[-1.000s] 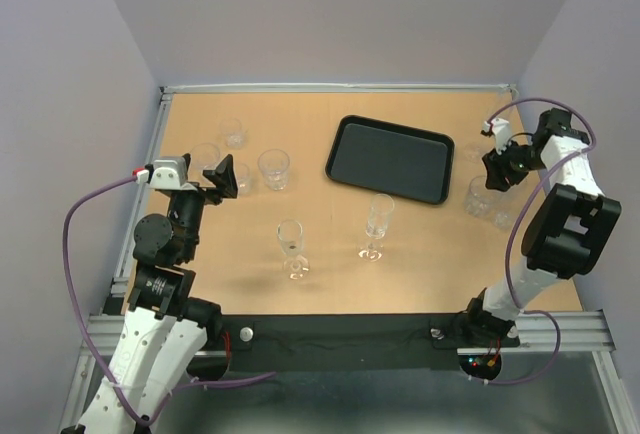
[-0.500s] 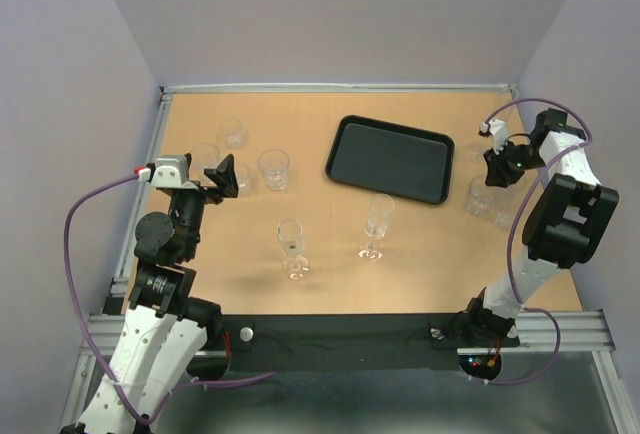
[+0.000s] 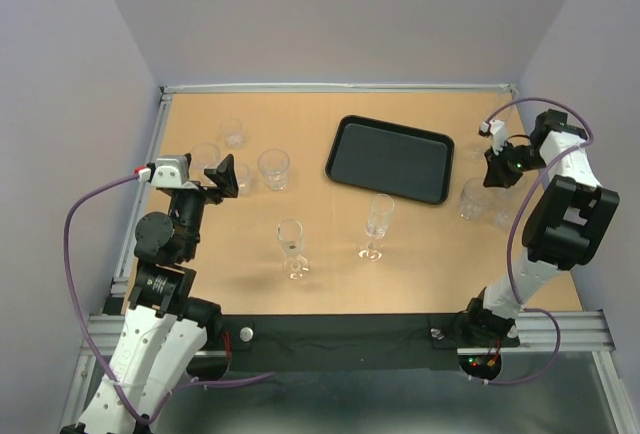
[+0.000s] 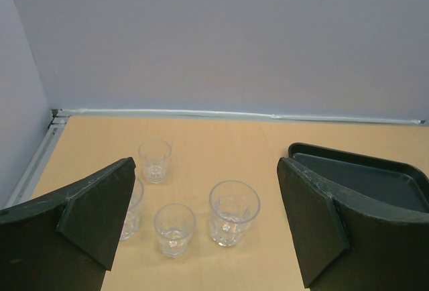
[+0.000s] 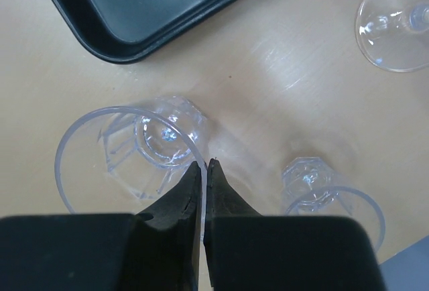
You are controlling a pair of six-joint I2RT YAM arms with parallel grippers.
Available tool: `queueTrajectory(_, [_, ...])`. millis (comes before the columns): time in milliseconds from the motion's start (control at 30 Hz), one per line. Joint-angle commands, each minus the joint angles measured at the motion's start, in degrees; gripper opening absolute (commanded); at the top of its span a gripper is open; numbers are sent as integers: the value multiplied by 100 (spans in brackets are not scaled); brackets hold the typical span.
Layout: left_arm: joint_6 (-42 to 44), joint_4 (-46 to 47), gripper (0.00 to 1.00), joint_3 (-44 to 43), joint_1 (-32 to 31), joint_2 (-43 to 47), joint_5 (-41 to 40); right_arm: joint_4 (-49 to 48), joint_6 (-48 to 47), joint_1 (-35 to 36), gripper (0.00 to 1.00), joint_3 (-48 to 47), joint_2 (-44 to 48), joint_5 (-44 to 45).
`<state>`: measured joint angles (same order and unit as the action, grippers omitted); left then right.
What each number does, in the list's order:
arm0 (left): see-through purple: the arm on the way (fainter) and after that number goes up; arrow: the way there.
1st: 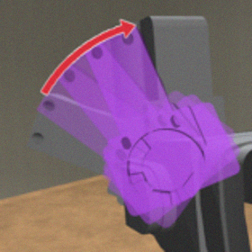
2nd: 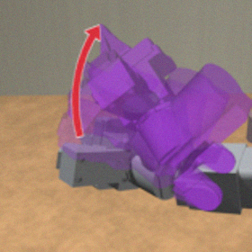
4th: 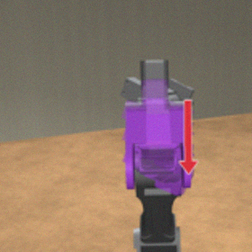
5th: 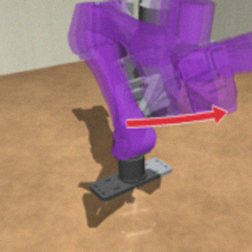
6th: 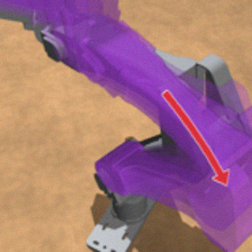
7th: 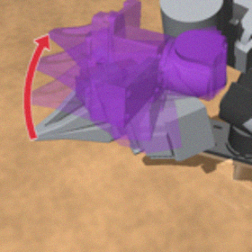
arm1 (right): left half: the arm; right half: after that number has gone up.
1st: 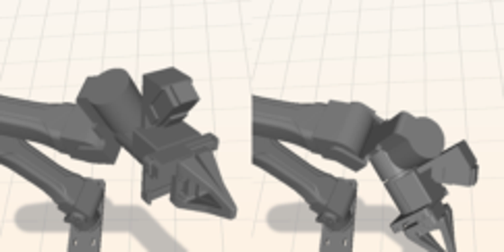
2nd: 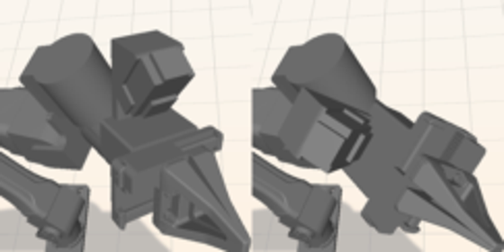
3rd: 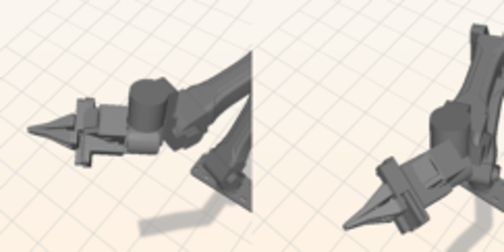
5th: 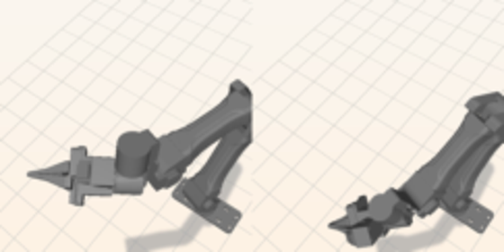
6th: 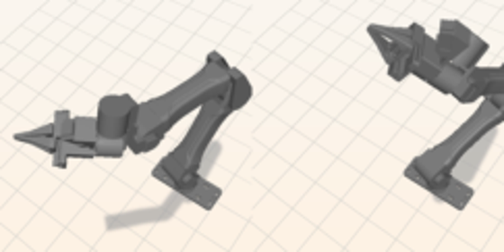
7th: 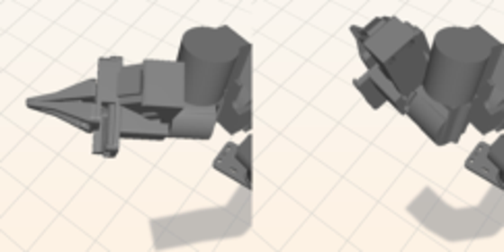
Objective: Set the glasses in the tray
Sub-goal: Grab a glass with a robot arm, then place the glass into the tray
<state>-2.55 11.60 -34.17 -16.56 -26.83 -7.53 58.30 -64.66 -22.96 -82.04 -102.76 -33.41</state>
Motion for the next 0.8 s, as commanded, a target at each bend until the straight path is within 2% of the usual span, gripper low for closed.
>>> queueTrajectory(0, [88, 317, 99, 16, -32, 11, 50, 260, 182, 2, 1, -304, 581, -456])
queueTrajectory(267, [88, 326, 99, 16, -32, 11, 59, 278, 621, 221, 0, -330, 1064, -755])
queueTrajectory(500, [105, 326, 99, 16, -32, 20, 15, 85, 1332, 1081, 1, -610, 1083, -860])
queueTrajectory(767, [131, 317, 99, 25, -32, -41, -47, -1276, 3500, 2189, 0, -1479, 328, -440])
